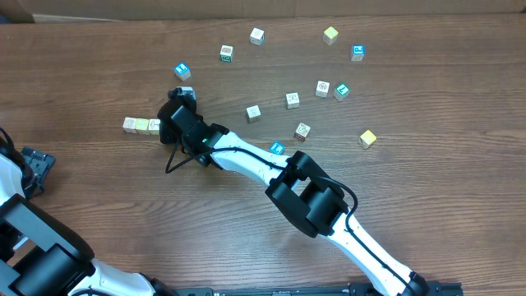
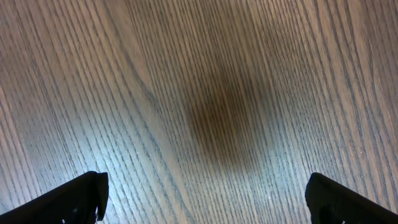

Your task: Form a horizontal line

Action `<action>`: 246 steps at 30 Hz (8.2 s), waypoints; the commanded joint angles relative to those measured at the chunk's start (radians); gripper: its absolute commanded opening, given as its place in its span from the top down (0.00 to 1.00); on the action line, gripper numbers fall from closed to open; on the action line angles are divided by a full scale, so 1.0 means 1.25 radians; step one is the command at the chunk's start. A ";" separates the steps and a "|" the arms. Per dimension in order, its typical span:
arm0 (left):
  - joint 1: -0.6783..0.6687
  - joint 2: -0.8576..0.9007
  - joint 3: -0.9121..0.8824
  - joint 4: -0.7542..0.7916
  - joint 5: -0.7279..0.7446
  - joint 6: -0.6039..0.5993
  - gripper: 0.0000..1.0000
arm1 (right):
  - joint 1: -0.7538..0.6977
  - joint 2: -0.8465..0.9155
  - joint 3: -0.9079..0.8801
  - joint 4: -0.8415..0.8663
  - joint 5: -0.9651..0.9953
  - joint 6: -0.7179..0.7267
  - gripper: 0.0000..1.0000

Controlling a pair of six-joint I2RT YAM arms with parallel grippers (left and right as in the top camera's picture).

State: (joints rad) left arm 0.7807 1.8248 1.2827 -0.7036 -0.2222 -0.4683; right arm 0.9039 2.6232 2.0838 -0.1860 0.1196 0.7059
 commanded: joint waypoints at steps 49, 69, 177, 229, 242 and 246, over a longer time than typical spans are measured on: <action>0.002 0.011 -0.005 0.001 -0.016 0.003 0.01 | -0.073 0.006 -0.005 -0.194 -0.213 -0.020 0.95; 0.002 0.011 -0.005 0.001 -0.016 0.003 0.00 | -0.115 0.006 -0.005 -0.299 -0.241 -0.021 0.88; -0.267 0.240 -0.005 0.281 0.508 0.353 0.95 | -0.087 0.007 -0.006 -0.206 -0.303 -0.090 0.92; -0.102 0.240 -0.005 0.220 0.230 0.155 0.94 | -0.150 0.007 -0.006 -0.287 -0.284 -0.090 0.91; -0.077 0.240 -0.005 0.163 0.193 0.135 0.00 | -0.150 0.002 -0.005 -0.296 -0.288 -0.090 0.84; -0.077 0.240 -0.005 0.165 0.193 0.135 0.00 | -0.151 -0.034 -0.005 -0.297 -0.288 -0.093 0.81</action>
State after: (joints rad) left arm 0.6693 2.0514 1.3369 -0.4568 0.0795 -0.2859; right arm 0.7288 2.5820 2.1105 -0.5205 -0.3195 0.6018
